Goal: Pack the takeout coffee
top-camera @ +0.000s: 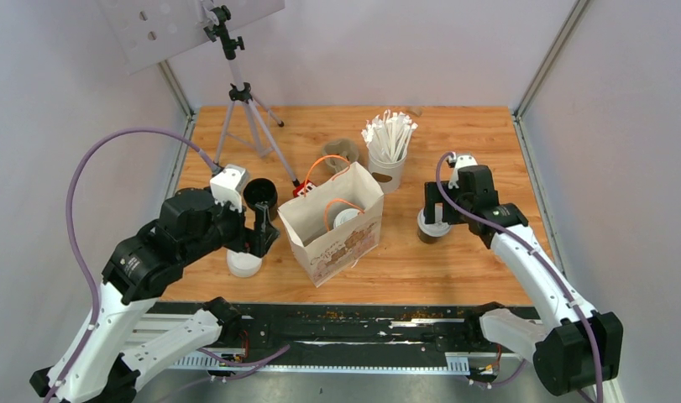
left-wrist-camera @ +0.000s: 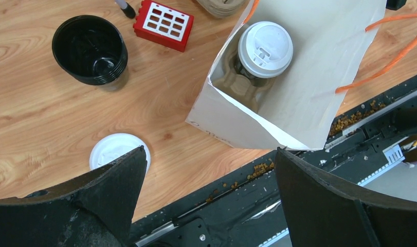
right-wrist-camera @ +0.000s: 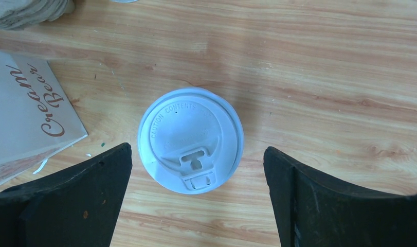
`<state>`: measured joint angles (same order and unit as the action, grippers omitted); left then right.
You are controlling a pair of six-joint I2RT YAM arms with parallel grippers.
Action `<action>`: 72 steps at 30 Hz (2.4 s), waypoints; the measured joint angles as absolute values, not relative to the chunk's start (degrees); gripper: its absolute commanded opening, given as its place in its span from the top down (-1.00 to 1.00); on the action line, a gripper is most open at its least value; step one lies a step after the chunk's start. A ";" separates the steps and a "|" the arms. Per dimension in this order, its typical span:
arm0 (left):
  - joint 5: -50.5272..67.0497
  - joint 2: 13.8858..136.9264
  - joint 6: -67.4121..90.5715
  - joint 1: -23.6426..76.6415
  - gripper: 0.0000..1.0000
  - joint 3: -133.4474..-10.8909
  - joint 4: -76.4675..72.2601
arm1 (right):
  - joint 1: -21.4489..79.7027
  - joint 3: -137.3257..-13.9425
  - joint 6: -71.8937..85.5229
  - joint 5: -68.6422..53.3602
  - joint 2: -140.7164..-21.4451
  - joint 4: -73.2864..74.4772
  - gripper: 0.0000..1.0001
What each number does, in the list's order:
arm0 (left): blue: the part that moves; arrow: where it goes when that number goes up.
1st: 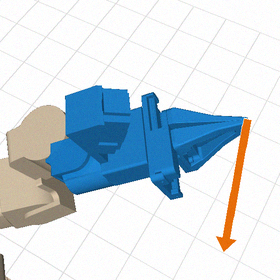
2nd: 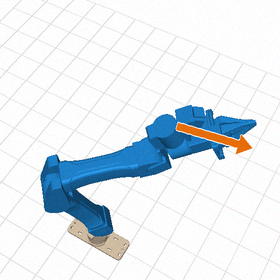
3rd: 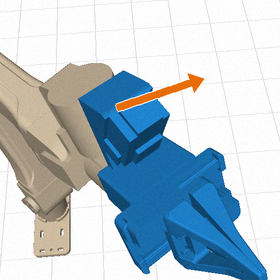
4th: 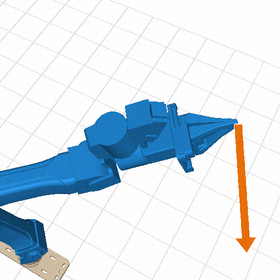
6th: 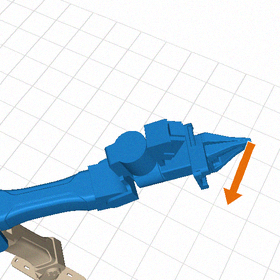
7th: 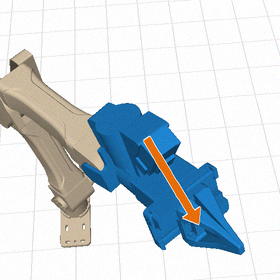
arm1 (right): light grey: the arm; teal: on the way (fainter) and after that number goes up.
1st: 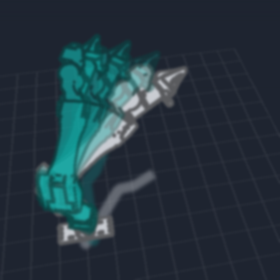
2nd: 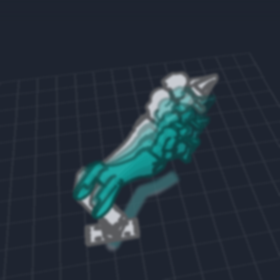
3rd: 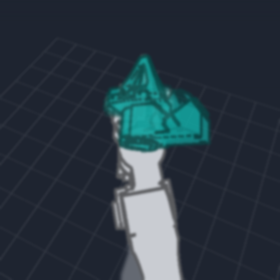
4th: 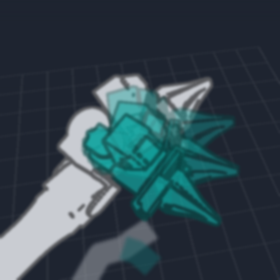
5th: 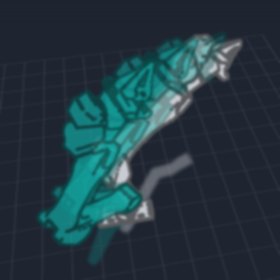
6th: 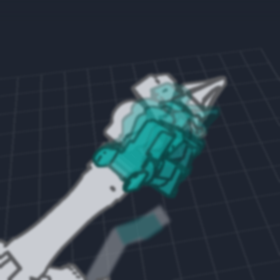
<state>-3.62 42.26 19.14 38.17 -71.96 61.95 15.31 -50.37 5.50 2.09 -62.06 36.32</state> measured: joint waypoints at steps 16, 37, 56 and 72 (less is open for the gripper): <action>-2.00 43.51 19.14 38.17 -1.00 -71.96 61.87 | 16.95 -41.04 7.33 3.07 -56.53 25.04 -0.90; -1.98 43.48 19.44 38.17 -1.00 -71.94 61.43 | 18.22 -39.68 7.51 5.06 -60.34 23.99 -0.72; -2.31 40.58 22.02 38.17 -1.00 -69.65 59.79 | 18.74 -39.68 7.84 6.55 -60.36 23.68 -0.82; -2.28 38.46 26.94 38.17 -1.00 -65.41 57.74 | 20.97 -40.29 7.22 9.28 -60.34 25.87 -0.92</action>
